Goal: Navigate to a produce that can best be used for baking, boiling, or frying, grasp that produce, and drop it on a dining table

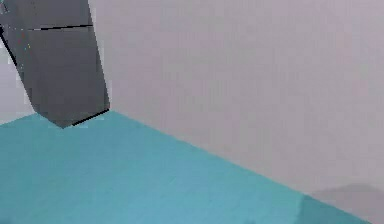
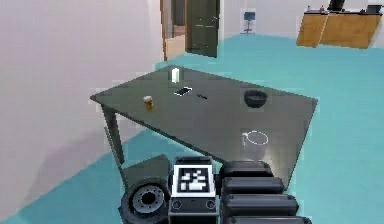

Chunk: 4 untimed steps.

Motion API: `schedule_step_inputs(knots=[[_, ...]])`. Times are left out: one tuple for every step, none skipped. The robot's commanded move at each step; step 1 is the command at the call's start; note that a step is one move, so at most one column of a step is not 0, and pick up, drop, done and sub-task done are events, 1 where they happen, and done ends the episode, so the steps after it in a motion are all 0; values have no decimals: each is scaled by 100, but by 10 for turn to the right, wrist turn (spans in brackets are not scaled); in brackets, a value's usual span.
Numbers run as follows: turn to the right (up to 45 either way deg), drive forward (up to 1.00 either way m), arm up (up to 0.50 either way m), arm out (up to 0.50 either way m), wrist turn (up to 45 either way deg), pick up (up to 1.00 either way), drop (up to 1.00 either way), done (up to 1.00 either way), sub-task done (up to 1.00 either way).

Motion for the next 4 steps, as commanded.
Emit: schedule_step_inputs(knots=[[450, 0, 0, 0, 0, 0, 0, 0, 0], [450, 0, 0, 0, 0, 0, 0, 0, 0], [330, 0, 0, 0, 0, 0, 0, 0, 0], [0, 40, 0, 0, 0, 0, 0, 0, 0]])
